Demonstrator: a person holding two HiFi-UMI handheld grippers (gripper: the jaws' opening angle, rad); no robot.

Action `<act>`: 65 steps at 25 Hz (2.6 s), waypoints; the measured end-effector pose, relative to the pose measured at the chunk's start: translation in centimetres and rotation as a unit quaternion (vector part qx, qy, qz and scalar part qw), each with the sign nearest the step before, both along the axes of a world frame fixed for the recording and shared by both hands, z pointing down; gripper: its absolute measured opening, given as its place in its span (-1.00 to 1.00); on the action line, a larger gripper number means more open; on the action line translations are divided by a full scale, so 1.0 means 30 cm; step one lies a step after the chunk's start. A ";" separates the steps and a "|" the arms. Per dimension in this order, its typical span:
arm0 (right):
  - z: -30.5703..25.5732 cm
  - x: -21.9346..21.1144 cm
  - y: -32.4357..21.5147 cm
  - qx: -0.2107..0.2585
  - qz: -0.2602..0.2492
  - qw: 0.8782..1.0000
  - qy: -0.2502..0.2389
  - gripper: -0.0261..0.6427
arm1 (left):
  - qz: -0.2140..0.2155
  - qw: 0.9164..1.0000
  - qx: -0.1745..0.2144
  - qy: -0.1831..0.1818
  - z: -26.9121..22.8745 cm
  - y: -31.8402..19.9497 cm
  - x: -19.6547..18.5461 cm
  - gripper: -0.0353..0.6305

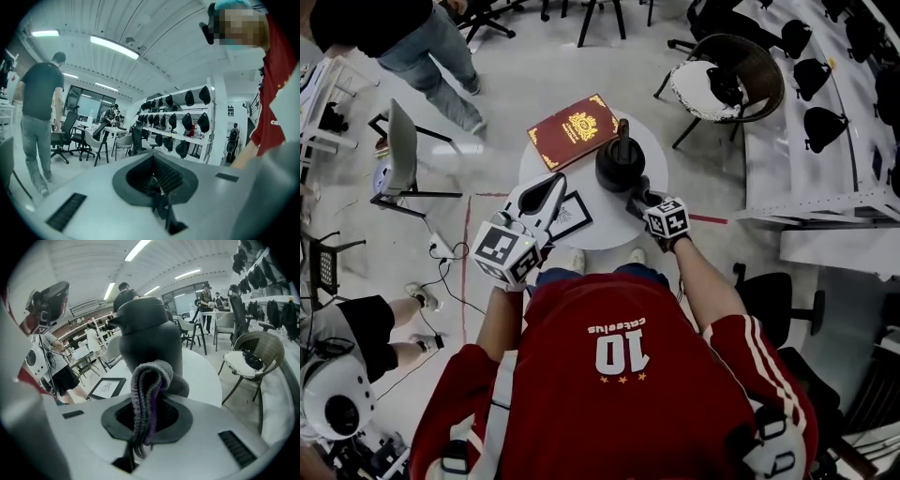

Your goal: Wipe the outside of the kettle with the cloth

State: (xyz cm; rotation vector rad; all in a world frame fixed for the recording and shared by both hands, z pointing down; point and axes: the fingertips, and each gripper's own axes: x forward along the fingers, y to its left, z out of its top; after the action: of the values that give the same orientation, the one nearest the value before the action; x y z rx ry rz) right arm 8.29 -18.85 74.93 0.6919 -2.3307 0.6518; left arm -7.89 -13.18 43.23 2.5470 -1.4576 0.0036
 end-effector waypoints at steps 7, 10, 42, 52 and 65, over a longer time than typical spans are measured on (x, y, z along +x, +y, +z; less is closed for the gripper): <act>0.009 -0.054 0.059 -0.004 0.014 1.000 0.008 -0.77 | 0.019 1.000 -0.003 0.005 -0.003 0.011 -0.077 -0.87; 0.012 -0.075 0.081 -0.005 0.027 1.000 0.008 -0.77 | 0.026 1.000 -0.005 0.000 0.002 0.019 -0.113 -0.87; -0.048 -0.443 0.078 0.006 0.068 0.997 -0.018 -0.77 | 0.040 0.997 -0.044 -0.039 0.286 0.022 -0.381 -0.88; -0.109 -0.547 0.013 0.012 0.085 0.995 -0.050 -0.77 | 0.022 0.998 -0.044 -0.031 0.279 0.038 -0.463 -0.87; -0.367 -0.666 0.022 0.109 -0.004 0.992 -0.063 -0.77 | 0.024 0.999 -0.023 -0.024 0.216 -0.003 -0.480 -0.87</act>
State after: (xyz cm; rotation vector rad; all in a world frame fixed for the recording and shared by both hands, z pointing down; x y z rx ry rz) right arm -11.68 -18.18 63.90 0.7571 -2.5460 0.4529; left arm -22.28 -13.26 49.71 2.5602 -1.3965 0.1040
